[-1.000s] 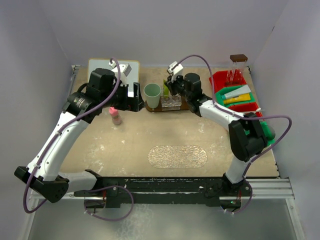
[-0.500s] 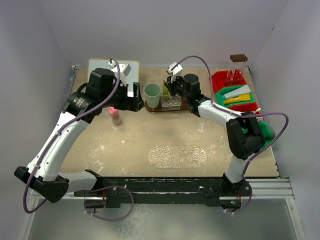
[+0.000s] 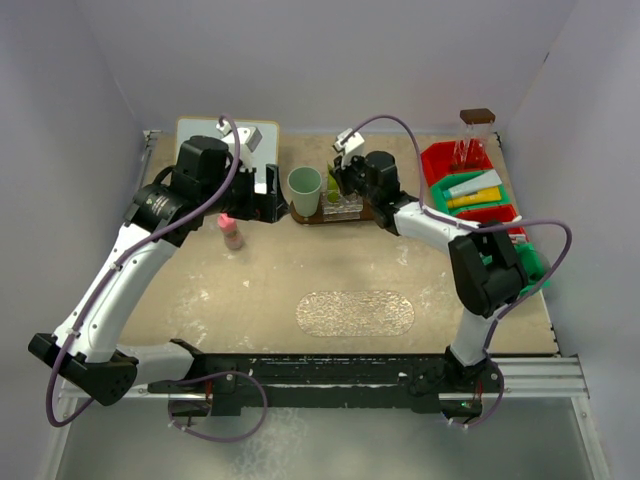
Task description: Prepare toiletry sets of a toothbrush and toothpaste on the tray
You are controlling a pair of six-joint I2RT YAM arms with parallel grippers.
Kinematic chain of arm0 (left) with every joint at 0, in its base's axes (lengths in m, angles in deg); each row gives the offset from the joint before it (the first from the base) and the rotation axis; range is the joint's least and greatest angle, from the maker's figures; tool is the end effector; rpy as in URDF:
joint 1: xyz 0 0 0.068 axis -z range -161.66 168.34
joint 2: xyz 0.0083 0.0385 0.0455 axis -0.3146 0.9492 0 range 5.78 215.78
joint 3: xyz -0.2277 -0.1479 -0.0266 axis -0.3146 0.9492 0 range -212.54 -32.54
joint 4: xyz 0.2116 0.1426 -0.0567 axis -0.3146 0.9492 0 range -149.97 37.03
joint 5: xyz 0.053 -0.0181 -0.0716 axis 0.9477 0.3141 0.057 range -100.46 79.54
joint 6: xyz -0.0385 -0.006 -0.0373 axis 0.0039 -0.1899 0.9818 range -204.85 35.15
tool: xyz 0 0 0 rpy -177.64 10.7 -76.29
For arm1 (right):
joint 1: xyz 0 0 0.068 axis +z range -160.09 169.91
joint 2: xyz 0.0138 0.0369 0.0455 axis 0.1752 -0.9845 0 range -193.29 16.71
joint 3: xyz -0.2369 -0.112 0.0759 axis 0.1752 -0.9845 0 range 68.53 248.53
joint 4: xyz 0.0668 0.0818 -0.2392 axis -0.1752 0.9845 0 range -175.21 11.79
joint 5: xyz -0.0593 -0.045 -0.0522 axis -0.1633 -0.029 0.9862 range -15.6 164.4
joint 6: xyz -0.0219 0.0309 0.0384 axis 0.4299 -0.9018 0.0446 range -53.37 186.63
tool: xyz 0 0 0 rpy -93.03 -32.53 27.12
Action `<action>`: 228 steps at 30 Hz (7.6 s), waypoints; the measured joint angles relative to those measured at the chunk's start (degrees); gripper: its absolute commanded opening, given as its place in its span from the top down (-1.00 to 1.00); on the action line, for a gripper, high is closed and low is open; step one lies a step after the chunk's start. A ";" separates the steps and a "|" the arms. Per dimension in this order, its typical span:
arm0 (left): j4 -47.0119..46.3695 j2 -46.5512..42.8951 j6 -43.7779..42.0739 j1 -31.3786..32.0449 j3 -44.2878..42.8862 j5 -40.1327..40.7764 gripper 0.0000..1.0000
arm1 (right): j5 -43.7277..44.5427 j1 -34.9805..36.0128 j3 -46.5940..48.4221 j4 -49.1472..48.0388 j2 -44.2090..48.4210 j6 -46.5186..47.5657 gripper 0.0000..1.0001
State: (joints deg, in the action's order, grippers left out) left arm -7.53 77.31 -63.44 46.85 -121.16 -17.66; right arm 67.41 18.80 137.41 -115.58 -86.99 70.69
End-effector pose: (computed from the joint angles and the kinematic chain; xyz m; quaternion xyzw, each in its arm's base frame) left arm 0.2105 -0.1194 0.4299 0.0837 0.8832 -0.2439 0.3918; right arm 0.3717 0.2101 0.2708 -0.2474 0.6909 0.1894 0.6523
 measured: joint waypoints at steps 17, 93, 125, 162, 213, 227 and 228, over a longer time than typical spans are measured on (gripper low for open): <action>-0.07 -0.22 0.02 0.00 0.02 -0.02 -0.87 | 2.23 0.35 -1.22 7.54 7.37 -1.33 -0.39; -1.79 4.00 -2.75 -0.74 -2.14 -0.44 -0.87 | 18.99 -37.88 -0.07 38.18 7.54 -52.35 0.53; -23.10 10.10 19.85 4.22 9.66 -30.88 -0.78 | 6.71 8.48 -9.51 36.41 39.71 -65.07 0.53; -22.23 5.35 5.75 5.99 9.81 -39.69 0.85 | -36.79 -16.15 21.70 66.31 35.43 -28.81 -0.32; -5.97 -2.32 11.10 2.12 7.43 1.97 -0.87 | 7.76 -5.03 12.33 46.73 20.92 -9.25 1.00; -4.02 -1.55 10.93 2.12 4.37 5.14 -0.87 | 7.91 -3.23 18.45 42.01 12.85 -5.81 1.00; -3.89 -1.38 10.93 2.12 4.17 5.25 -0.87 | 7.93 -3.10 18.91 41.99 12.37 -5.64 1.00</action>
State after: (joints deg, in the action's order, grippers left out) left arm -11.42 75.93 -52.51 48.97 -116.98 -12.41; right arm 75.35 15.69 156.32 -73.60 -74.62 65.05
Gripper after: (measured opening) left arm 0.937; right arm 0.007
